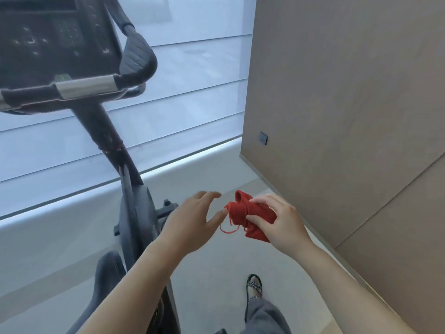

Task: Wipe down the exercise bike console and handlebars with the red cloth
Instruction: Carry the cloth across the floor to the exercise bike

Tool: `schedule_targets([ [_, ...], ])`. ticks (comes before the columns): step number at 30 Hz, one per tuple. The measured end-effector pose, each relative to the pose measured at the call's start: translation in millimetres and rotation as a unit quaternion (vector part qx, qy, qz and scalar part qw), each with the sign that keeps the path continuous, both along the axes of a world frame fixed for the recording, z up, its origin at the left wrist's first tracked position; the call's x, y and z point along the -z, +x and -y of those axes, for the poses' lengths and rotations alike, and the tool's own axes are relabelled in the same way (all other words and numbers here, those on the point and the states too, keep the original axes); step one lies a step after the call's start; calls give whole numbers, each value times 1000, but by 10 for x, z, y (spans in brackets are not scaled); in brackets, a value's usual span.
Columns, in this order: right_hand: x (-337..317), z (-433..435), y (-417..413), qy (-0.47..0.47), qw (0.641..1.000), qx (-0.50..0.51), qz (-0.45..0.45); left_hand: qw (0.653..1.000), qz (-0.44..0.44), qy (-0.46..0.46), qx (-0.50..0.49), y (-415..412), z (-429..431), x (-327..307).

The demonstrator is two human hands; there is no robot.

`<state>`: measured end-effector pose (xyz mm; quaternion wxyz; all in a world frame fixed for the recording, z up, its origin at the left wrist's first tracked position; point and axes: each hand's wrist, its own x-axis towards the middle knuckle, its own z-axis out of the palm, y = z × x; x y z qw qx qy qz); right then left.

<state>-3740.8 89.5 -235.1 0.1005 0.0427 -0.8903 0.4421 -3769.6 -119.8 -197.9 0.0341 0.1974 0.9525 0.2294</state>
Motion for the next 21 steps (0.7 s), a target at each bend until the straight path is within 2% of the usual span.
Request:
schedule_targets([
  [7, -324, 144, -1833, -39, 992, -98, -64, 988, -112, 26, -105, -1430, 94, -420],
  [12, -720, 237, -2908, -52, 977, -165, -123, 968, -188, 28, -162, -2105, 108, -789],
  [17, -1087, 420, -3579, -92, 957, -222, -161, 939, -262, 44, -217, -2423, 170, -1098],
  [21, -1351, 623, -3935, -117, 940, -258, -191, 921, -295, 7, -254, -2626, 346, -1305],
])
